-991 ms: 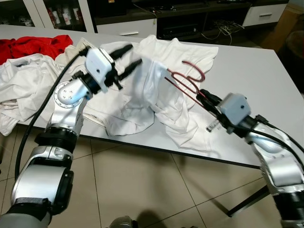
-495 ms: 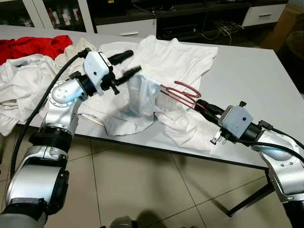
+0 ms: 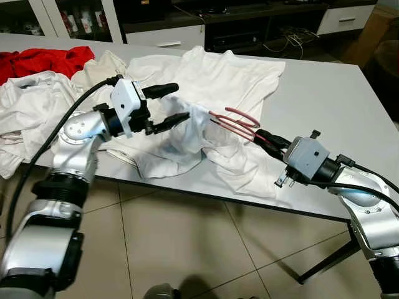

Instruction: Hang hanger

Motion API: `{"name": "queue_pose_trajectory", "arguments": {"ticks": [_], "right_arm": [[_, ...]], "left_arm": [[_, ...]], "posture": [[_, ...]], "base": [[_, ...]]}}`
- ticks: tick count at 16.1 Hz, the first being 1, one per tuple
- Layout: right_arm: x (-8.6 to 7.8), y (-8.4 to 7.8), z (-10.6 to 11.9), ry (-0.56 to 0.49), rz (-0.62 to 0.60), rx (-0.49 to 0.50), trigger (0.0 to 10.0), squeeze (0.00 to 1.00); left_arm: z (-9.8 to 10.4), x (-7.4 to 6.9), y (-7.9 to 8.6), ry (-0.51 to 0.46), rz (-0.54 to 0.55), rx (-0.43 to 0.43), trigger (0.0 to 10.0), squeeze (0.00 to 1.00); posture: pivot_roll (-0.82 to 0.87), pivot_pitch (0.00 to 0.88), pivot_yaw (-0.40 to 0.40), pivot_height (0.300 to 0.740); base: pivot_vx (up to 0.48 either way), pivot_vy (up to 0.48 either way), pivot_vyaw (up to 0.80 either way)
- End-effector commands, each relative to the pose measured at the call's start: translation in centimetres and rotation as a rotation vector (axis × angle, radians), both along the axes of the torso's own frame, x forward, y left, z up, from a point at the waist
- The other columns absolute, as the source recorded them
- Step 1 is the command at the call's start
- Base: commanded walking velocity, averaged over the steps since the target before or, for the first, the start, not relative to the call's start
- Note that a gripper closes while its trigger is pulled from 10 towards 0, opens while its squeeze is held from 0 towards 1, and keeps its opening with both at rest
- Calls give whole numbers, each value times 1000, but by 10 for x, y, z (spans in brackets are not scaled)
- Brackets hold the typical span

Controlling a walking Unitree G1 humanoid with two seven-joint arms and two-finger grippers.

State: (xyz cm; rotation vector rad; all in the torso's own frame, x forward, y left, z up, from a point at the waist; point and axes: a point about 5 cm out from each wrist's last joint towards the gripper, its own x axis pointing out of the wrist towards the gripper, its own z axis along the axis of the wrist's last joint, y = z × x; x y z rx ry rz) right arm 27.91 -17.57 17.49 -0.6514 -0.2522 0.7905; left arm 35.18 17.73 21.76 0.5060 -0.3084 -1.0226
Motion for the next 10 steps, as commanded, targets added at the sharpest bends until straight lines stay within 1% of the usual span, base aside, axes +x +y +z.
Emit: {"name": "queue_pose_trajectory", "arguments": {"ticks": [1, 2, 3, 5, 6, 8, 9, 10], "right_arm": [[0, 0, 4, -21, 22, -23, 10000, 0], [-3, 2, 0, -24, 50, -82, 10000, 0], [-6, 3, -6, -19, 75, -133, 10000, 0], [-6, 3, -4, -22, 81, -125, 10000, 0], [-6, 3, -3, -26, 82, -122, 10000, 0], [-6, 4, 1, -45, 89, -125, 10000, 0], [-4, 2, 2, -53, 82, -131, 10000, 0], [-2, 1, 3, -56, 76, -138, 10000, 0]], "left_arm": [[-1, -2, -1, -7, -18, 63, 10000, 0], [0, -2, 2, -29, -11, 107, 10000, 0], [3, -2, 2, -44, -13, 120, 10000, 0], [5, -3, 0, -55, -46, 169, 10000, 0], [5, -3, -1, -56, -52, 180, 10000, 0], [2, -5, -5, -46, -95, 235, 10000, 0], [0, -6, -6, -35, -123, 275, 10000, 0], [0, -7, -6, -33, -135, 292, 10000, 0]], "posture": [[134, 0, 35, 740], [134, 0, 35, 740], [137, 0, 33, 740], [134, 0, 35, 740], [134, 0, 35, 740], [134, 0, 35, 740], [132, 0, 36, 740], [132, 0, 35, 740]], "base": [[0, 0, 0], [0, 0, 0], [0, 0, 0], [0, 0, 0], [0, 0, 0], [0, 0, 0], [0, 0, 0], [0, 0, 0]]}}
